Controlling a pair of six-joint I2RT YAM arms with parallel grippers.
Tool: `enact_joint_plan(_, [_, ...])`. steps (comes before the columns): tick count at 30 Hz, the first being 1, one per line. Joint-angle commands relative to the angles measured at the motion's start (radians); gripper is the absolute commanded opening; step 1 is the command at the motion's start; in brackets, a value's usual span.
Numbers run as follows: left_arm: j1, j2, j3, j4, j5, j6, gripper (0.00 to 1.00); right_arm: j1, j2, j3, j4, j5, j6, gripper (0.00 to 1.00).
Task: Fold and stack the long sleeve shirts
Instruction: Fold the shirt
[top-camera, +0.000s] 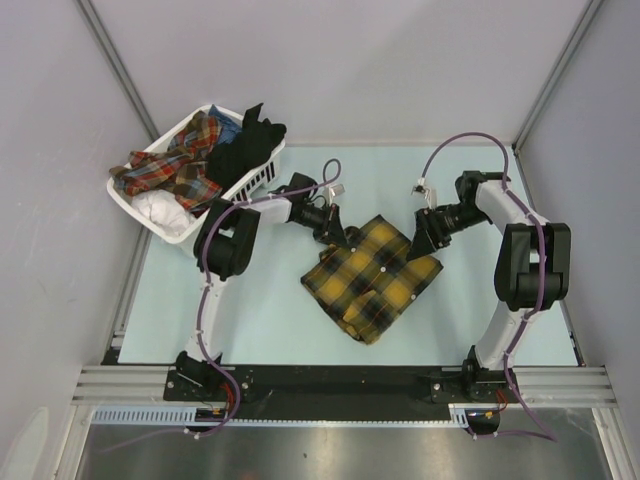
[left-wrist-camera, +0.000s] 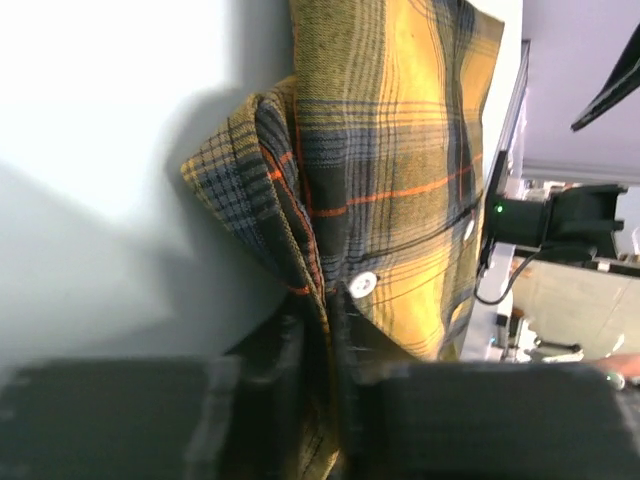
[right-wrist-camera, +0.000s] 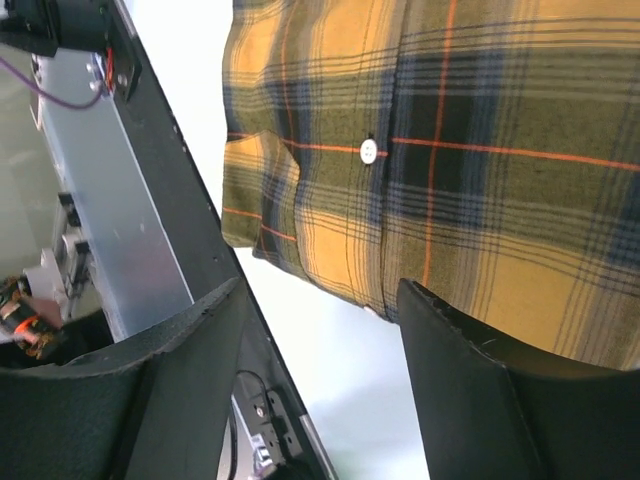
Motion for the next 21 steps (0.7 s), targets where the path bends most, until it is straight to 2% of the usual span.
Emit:
enact_joint_plan(1, [0.003,-0.084,0.096,-0.093,-0.023,0.038,0.0,-0.046,0.003,-0.014,0.101,-0.033,0.126,0.65])
enact_joint_plan(2, [0.006,-0.099,0.141,-0.163,-0.036,0.073,0.0,-0.06,-0.002,-0.038,0.144,-0.041,0.196,0.63])
enact_joint_plan(3, [0.01,-0.121,0.16,-0.196,-0.067,0.102,0.0,-0.077,-0.02,-0.072,0.27,-0.053,0.371,0.63])
enact_joint_plan(5, [0.013,-0.196,0.233,-0.333,-0.188,0.232,0.0,-0.148,-0.049,-0.189,0.485,-0.087,0.566,0.66])
enact_joint_plan(6, [0.013,-0.211,0.273,-0.395,-0.226,0.273,0.0,-0.171,-0.072,-0.218,0.538,-0.09,0.703,0.67])
enact_joint_plan(8, [0.012,-0.23,0.424,-0.575,-0.356,0.407,0.0,-0.207,-0.085,-0.265,0.645,-0.099,0.79,0.69])
enact_joint_plan(11, [0.012,-0.231,0.632,-0.764,-0.517,0.526,0.0,-0.22,-0.109,-0.288,0.76,-0.118,0.976,0.7])
enact_joint_plan(13, [-0.002,-0.245,0.77,-0.855,-0.622,0.587,0.0,-0.22,-0.128,-0.31,0.811,-0.131,1.093,0.72])
enact_joint_plan(14, [-0.032,-0.254,0.796,-0.871,-0.744,0.663,0.0,-0.22,-0.134,-0.322,0.866,-0.134,1.132,0.73])
enact_joint_plan(16, [-0.075,-0.289,0.774,-0.867,-0.851,0.775,0.0,-0.22,-0.145,-0.368,0.923,-0.131,1.241,0.78])
enact_joint_plan(17, [-0.123,-0.325,0.742,-0.851,-0.948,0.794,0.0,-0.22,-0.145,-0.386,0.978,-0.131,1.267,0.79])
enact_joint_plan(21, [-0.233,-0.369,0.506,-0.712,-1.036,0.807,0.0,-0.229,-0.12,-0.492,1.08,-0.131,1.373,0.81])
